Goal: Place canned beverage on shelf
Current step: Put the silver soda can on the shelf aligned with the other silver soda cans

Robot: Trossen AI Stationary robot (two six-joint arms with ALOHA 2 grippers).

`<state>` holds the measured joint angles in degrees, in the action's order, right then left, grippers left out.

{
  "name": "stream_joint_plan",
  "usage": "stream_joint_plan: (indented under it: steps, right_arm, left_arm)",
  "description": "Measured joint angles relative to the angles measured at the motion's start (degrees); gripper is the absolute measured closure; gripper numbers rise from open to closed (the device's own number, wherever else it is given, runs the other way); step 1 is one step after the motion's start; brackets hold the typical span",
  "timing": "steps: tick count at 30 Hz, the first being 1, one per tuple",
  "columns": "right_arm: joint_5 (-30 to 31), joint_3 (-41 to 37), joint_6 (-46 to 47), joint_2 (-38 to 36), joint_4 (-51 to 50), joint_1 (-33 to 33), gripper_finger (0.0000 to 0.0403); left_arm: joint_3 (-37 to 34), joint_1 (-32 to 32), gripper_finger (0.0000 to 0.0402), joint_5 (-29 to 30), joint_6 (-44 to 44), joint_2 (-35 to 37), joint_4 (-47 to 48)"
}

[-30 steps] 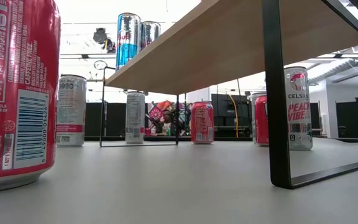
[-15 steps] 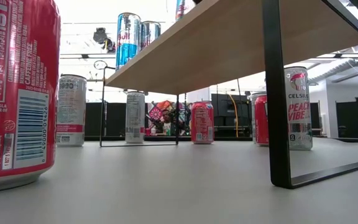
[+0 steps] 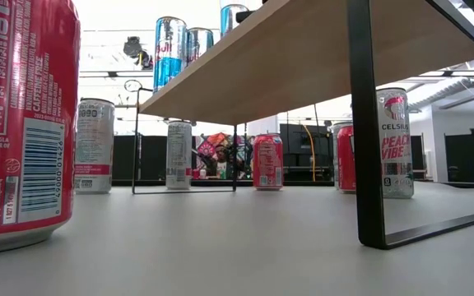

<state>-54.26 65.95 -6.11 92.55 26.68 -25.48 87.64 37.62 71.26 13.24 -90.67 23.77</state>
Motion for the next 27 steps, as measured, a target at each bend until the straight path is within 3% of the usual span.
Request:
stream_joint_plan:
  steps: [27]
  right_arm:
    - [3.4,0.0,-5.2,2.8,-1.2,-2.3,0.0196]
  left_arm:
    - [0.0,-0.9,0.0045,0.0,1.5,0.0,-0.1]
